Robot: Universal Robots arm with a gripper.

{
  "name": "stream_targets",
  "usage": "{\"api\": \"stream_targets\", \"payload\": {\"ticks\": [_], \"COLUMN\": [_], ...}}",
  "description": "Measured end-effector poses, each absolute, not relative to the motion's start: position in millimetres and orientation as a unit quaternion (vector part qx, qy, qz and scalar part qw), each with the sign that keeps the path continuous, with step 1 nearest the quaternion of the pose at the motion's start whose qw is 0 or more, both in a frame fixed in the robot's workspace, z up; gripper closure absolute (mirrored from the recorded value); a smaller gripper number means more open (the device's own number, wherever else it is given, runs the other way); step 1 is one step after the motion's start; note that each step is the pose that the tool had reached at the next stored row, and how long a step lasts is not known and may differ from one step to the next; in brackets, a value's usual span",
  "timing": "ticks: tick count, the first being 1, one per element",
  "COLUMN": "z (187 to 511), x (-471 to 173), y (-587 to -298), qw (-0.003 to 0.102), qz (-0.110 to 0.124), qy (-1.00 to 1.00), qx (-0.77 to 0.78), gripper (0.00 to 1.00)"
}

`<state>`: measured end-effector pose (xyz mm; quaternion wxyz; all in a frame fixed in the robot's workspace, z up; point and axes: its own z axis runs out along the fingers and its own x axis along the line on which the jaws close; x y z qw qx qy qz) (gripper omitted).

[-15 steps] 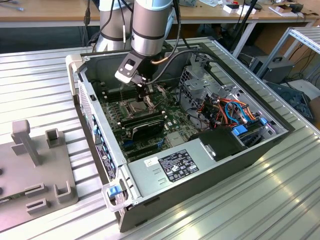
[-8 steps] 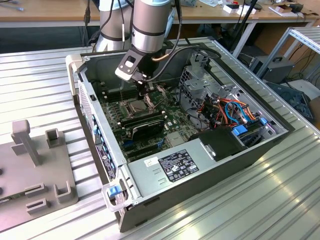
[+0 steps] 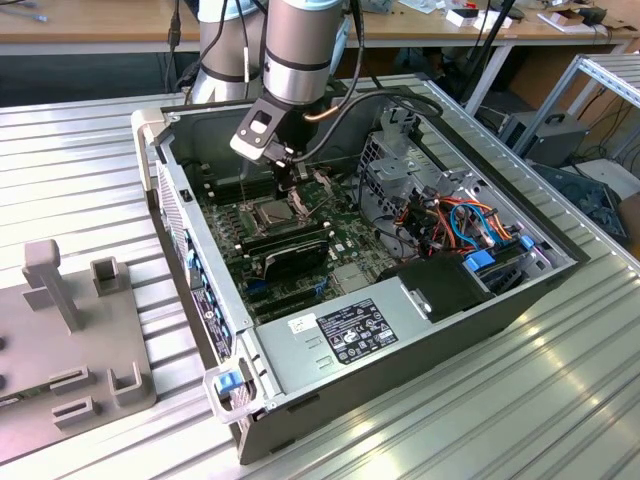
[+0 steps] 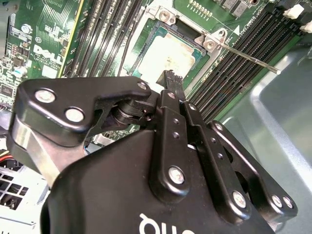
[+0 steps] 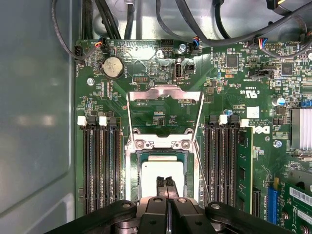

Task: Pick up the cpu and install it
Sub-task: 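Place the cpu into insertion slot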

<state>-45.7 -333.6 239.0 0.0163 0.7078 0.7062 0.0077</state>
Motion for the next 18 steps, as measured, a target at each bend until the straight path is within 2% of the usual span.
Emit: {"api": "stream_targets", "payload": {"ticks": [18], "z": [245.1], "x": [-45.7], "y": [-333.6], "qw": [0.017], "qz": [0.007], "qy": [0.706], "qx": [0.708], "gripper": [0.89]}}
